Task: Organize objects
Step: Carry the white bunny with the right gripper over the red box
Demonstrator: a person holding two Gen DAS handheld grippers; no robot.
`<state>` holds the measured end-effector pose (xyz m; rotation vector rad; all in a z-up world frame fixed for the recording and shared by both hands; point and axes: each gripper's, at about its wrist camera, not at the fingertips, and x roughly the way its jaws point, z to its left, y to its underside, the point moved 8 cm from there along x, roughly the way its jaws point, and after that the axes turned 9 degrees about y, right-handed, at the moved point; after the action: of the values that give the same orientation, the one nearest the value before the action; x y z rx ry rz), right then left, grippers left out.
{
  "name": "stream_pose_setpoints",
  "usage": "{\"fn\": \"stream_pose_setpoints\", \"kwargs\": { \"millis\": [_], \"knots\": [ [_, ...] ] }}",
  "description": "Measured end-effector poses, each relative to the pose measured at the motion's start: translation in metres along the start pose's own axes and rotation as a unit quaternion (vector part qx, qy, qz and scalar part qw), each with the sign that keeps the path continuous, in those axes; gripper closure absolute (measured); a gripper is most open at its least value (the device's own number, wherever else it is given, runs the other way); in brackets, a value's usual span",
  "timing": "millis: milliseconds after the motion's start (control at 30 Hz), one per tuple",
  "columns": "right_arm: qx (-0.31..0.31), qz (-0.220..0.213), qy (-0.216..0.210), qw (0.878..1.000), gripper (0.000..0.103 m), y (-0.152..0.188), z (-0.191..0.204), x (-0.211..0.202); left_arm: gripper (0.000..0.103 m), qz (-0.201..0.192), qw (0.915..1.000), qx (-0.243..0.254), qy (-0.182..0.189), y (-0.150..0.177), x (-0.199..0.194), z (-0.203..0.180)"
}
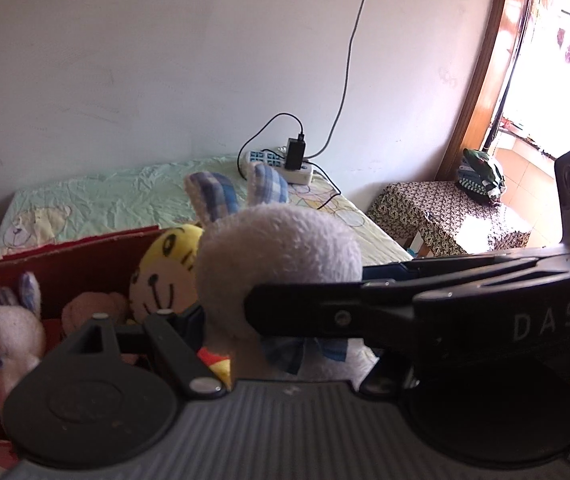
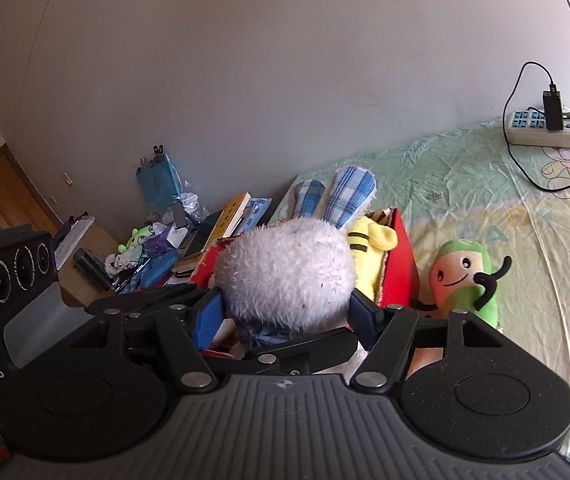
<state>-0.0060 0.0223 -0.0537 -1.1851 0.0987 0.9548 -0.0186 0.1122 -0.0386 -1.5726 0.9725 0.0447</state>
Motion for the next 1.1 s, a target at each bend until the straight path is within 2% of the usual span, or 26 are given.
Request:
{"fn": "stream_pose_setpoints", "kwargs": {
  "millis": [200, 400, 733, 1100],
  "knots": [
    [-0.009, -0.008, -0.003, 1.0, 0.035, -0.003, 0.029, 0.022, 0.032, -0.008, 0.9999, -0.003, -0.006, -0.002, -0.019, 0.034],
    [-0.022, -0.002, -0.001, 1.0, 0.036, -0.009, 0.046, 0.05, 0.032, -0.008, 0.9997, -0.023, -0.008, -0.002, -0.019, 0.069],
    [-0.041, 0.042, 0.023, 0.998, 0.038, 0.003, 0.049, 0.094, 0.032, 0.038, 0.9975, -0.058, -0.016, 0.022, 0.002, 0.113],
    [-0.036, 0.074, 0.049, 0.995, 0.038, 0.014, 0.037, 0.119, 0.029, 0.071, 0.995, -0.068, -0.017, 0.035, 0.024, 0.13]
  ]
}}
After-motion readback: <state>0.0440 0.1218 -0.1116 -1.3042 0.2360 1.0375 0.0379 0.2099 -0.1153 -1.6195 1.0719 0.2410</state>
